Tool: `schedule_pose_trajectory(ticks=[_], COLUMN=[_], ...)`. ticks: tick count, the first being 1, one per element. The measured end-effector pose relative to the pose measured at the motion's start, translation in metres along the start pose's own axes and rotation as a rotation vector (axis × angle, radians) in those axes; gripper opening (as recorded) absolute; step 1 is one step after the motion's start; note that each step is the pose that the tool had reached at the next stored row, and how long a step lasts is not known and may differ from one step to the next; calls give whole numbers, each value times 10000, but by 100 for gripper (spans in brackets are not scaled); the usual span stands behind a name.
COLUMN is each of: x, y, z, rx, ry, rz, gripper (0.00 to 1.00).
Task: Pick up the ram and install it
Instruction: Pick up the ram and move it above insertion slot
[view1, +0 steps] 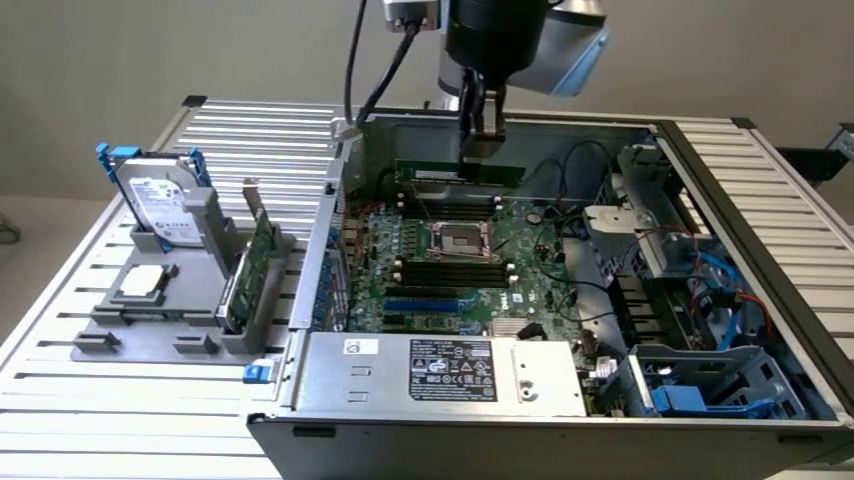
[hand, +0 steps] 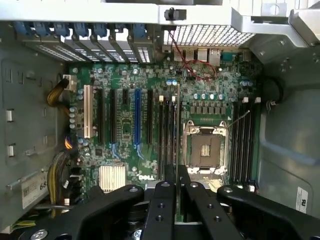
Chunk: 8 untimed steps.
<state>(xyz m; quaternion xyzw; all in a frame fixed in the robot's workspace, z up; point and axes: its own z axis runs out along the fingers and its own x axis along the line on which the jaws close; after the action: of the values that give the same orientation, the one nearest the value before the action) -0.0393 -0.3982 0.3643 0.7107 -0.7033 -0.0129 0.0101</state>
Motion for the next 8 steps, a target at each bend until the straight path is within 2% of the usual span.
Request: schedule_pose_trajectory(ticks=[4,8], x=[-71,-75], y=[-143,-154], z=[54,124], rx=[3,43], ry=[0,2], rz=[0,1], gripper=[14,14])
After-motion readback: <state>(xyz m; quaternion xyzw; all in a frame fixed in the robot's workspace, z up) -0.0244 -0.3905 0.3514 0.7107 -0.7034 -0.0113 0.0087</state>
